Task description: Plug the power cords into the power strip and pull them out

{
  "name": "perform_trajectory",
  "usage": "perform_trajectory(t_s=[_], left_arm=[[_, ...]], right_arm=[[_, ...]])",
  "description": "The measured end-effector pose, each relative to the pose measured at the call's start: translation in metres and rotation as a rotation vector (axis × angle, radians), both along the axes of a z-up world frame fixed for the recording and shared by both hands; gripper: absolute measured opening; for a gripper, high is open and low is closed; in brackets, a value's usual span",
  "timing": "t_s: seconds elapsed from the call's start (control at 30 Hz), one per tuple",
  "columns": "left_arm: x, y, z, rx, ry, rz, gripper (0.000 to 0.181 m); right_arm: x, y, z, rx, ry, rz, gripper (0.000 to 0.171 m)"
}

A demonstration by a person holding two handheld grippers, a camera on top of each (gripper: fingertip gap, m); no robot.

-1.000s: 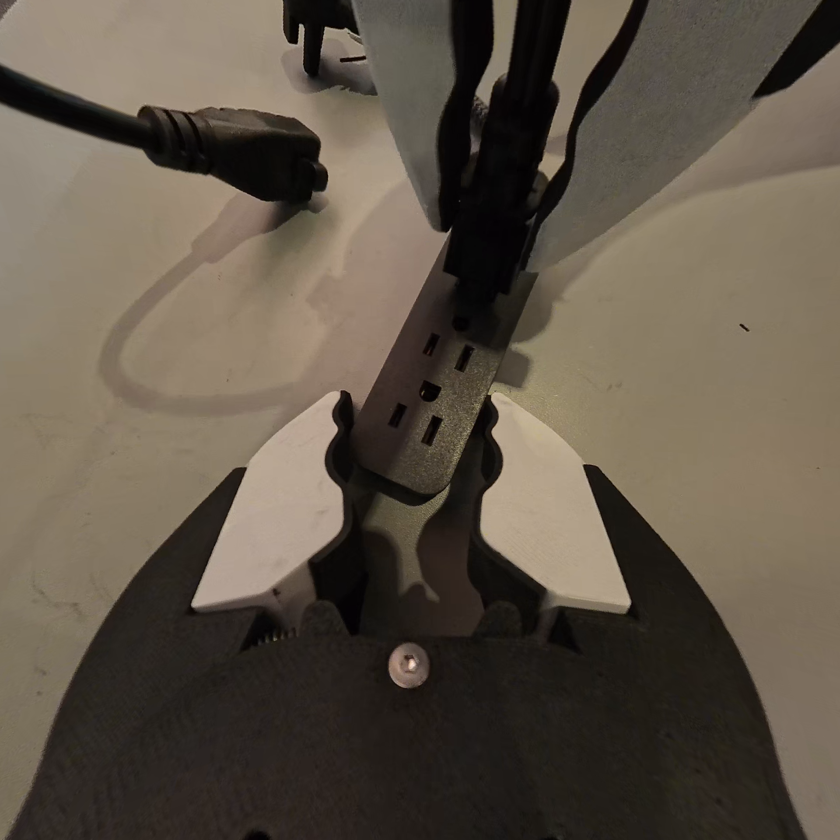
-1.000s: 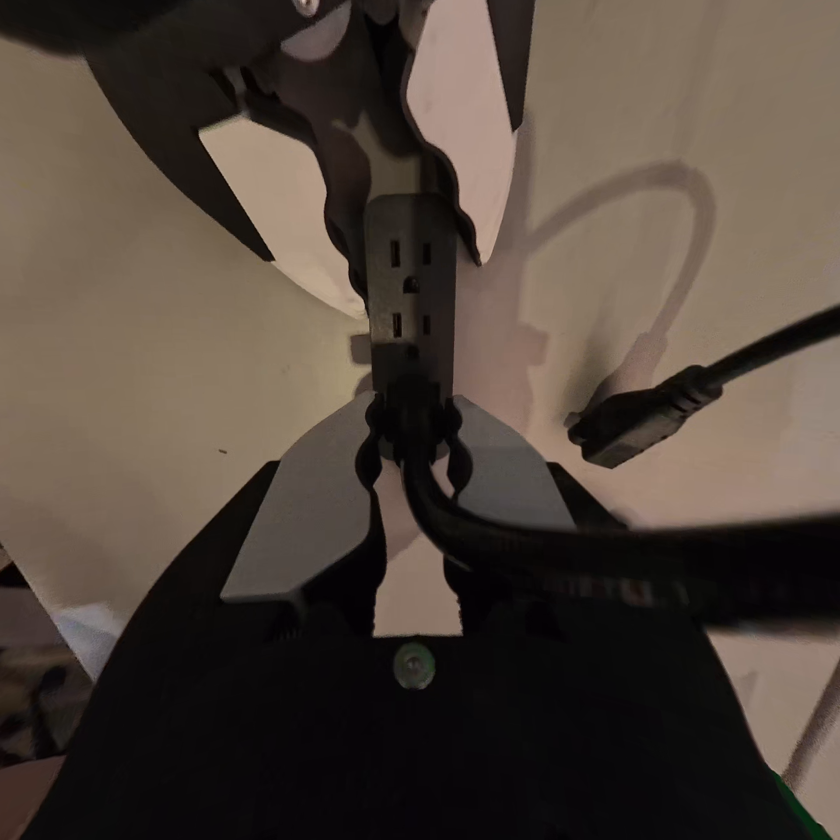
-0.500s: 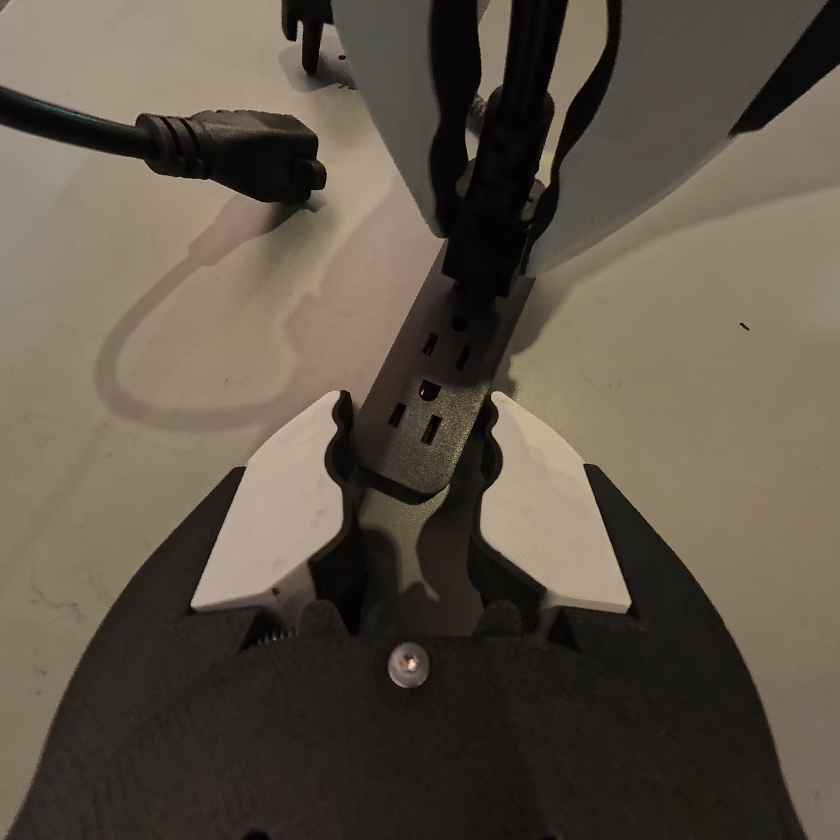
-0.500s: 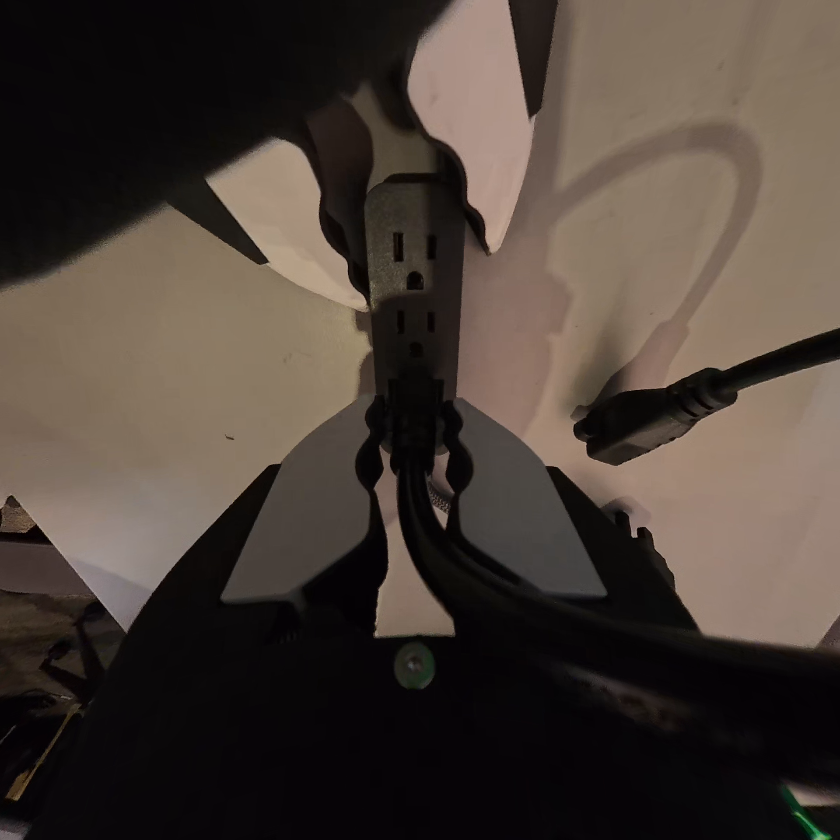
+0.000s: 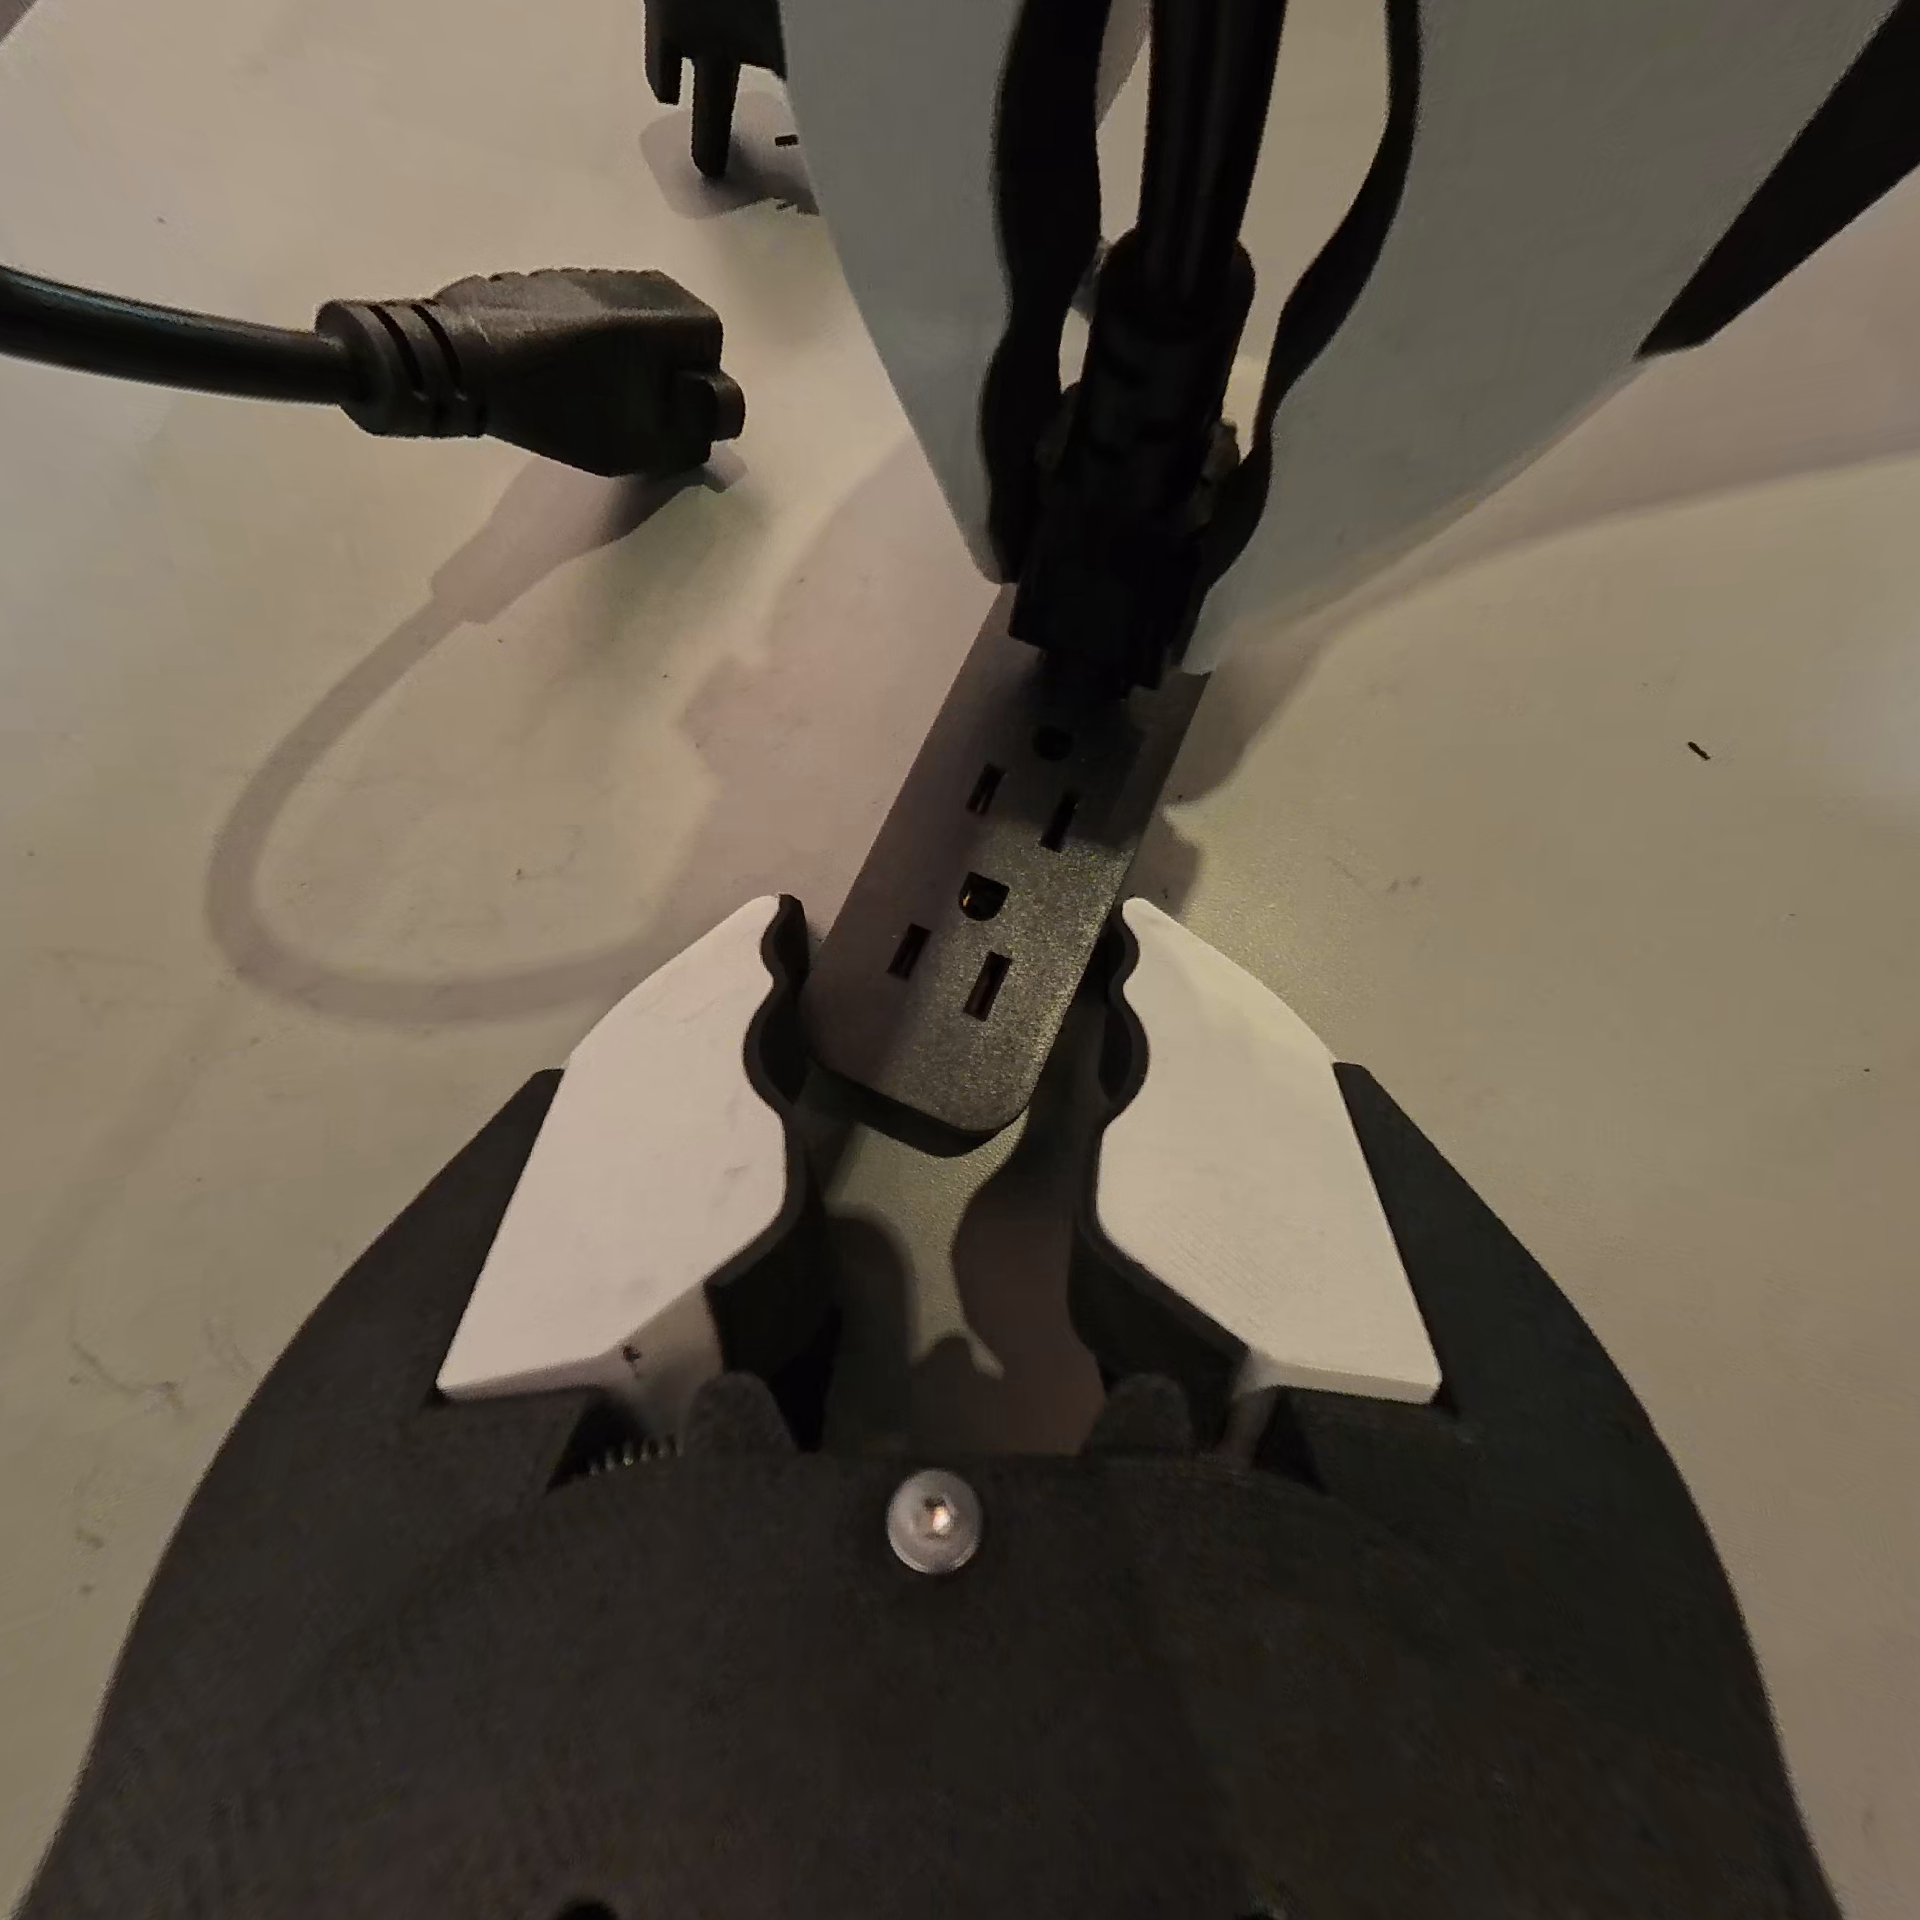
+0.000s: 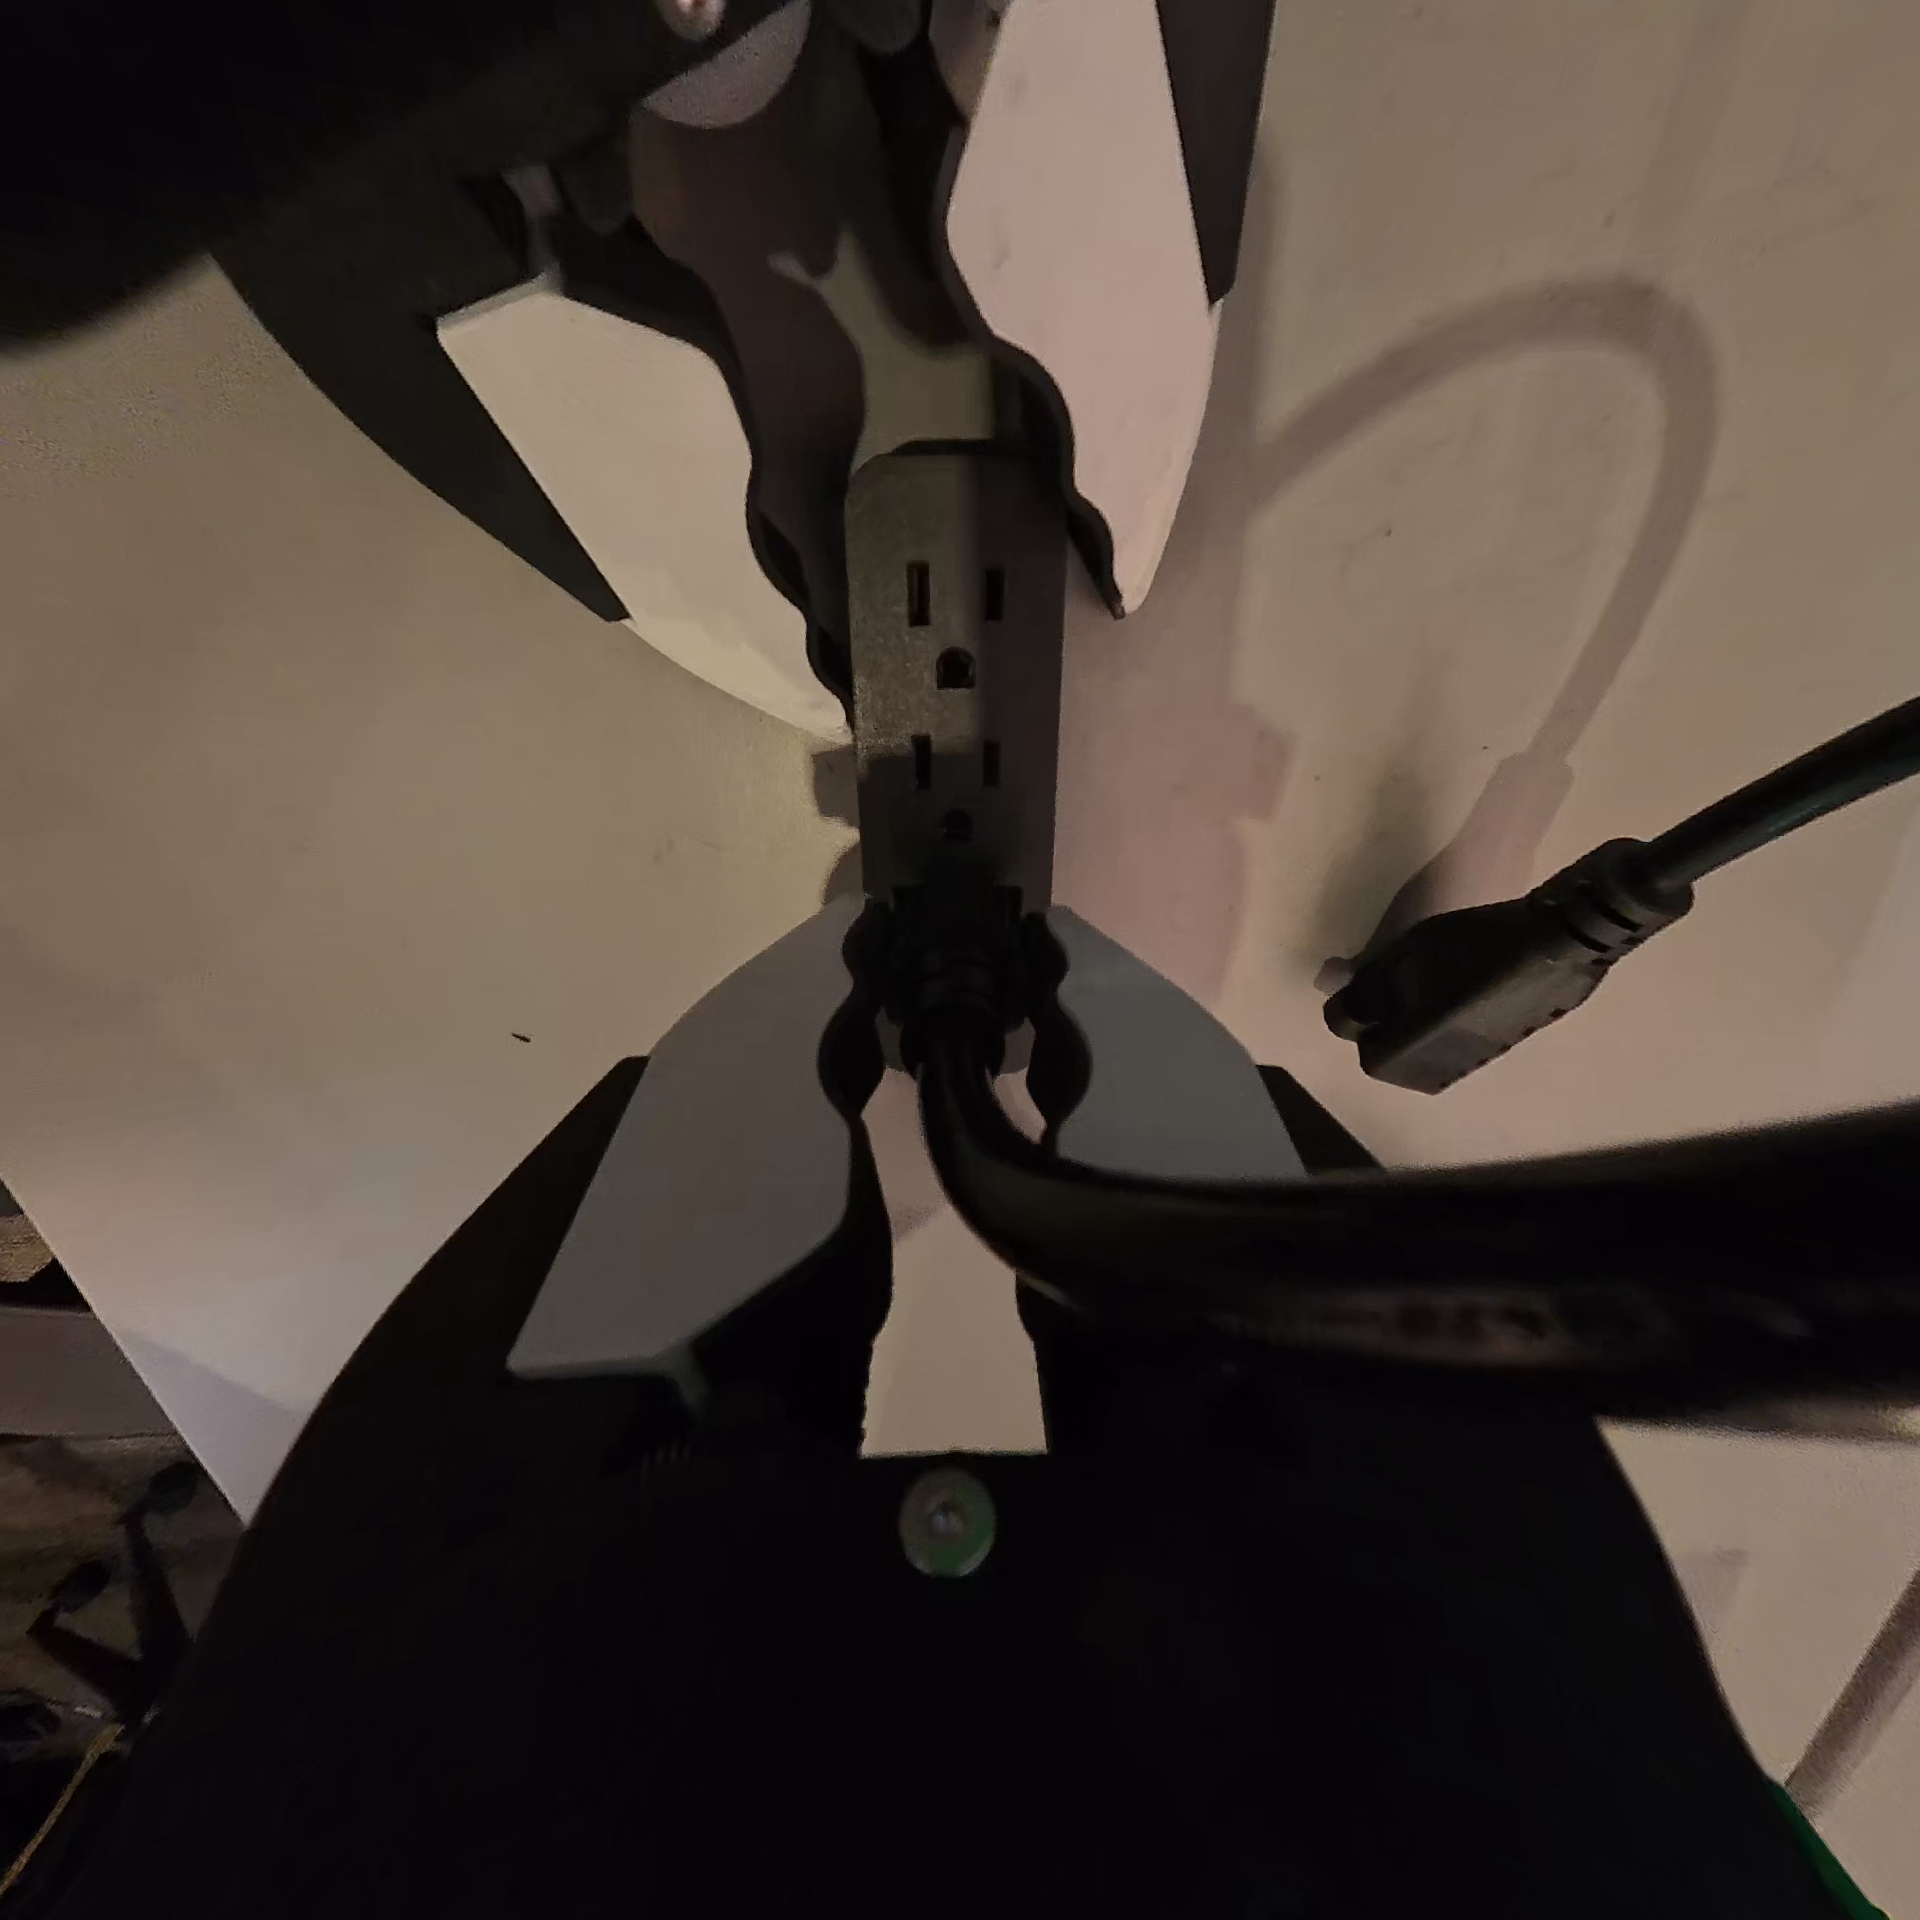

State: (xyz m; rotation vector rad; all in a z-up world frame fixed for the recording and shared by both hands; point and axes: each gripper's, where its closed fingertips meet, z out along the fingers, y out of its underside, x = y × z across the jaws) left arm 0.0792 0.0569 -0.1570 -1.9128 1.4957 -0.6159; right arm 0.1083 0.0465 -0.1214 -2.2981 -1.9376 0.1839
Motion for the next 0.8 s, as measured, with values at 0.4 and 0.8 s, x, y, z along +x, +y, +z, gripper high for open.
perform_trajectory(t_s=[0.4, 0.8], left_arm=[[0.0, 0.0, 0.0, 0.004, -0.002, -0.003, 0.053], [-0.002, 0.0, 0.0, -0.001, -0.003, 0.012, 0.053]], right_arm=[[0.005, 0.0, -0.01, -0.017, 0.048, 0.058, 0.029], [0.011, 0.001, 0.01, -0.004, -0.025, 0.056, 0.025]])
